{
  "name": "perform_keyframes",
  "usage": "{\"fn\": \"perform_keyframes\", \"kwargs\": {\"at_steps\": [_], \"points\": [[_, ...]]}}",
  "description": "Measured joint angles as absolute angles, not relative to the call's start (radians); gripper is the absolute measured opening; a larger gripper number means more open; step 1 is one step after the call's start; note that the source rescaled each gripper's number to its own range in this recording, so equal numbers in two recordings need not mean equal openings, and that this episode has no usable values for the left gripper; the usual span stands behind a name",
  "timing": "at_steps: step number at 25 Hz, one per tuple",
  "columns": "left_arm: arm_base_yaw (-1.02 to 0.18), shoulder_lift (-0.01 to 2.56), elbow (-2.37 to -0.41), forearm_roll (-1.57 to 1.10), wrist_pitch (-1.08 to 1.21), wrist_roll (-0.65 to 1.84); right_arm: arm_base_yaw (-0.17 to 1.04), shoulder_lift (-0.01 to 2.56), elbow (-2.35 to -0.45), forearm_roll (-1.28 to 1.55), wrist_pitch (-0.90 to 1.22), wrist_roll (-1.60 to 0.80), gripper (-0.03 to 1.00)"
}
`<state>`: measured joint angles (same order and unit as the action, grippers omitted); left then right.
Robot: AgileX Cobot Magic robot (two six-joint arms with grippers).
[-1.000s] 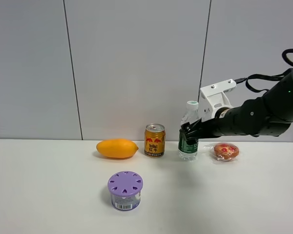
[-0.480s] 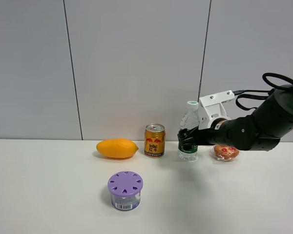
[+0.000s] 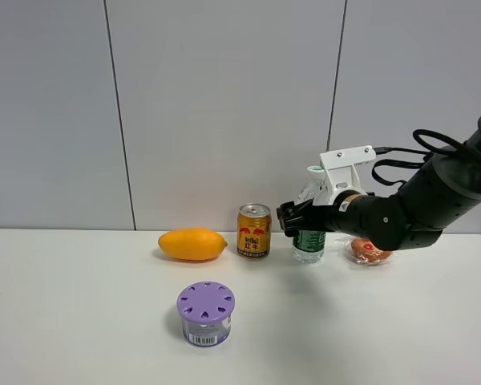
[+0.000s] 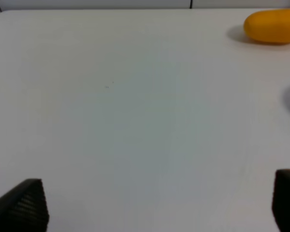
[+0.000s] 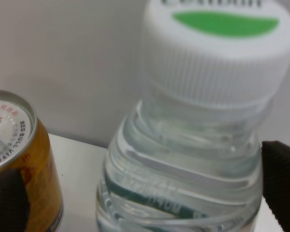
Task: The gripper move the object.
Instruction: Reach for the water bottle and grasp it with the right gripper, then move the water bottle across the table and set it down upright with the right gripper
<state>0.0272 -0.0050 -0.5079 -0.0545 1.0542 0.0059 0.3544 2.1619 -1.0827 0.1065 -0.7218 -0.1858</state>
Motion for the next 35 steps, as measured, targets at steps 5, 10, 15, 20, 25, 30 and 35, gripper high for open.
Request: {"fn": "perform_keyframes", "kwargs": {"at_steps": [5,10,15,20,25,30,35], "points": [[0.027,-0.005,-0.508,-0.054,1.054,0.000,0.354,2.163,-1.083,0.117,-0.723,-0.221,0.90],[0.027,-0.005,-0.508,-0.054,1.054,0.006,0.354,2.166,-1.083,0.130,-0.723,-0.242,0.85],[0.027,-0.005,-0.508,-0.054,1.054,0.006,0.354,2.175,-1.083,0.170,-0.723,-0.280,0.76],[0.027,-0.005,-0.508,-0.054,1.054,0.006,0.354,2.177,-1.083,0.171,-0.735,-0.280,0.54],[0.027,-0.005,-0.508,-0.054,1.054,0.006,0.354,2.177,-1.083,0.172,-0.734,-0.279,0.00],[0.027,-0.005,-0.508,-0.054,1.054,0.000,0.354,2.177,-1.083,0.172,-0.737,-0.274,0.00],[0.027,-0.005,-0.508,-0.054,1.054,0.006,0.354,2.142,-1.079,0.172,-0.680,-0.273,0.00]]}}
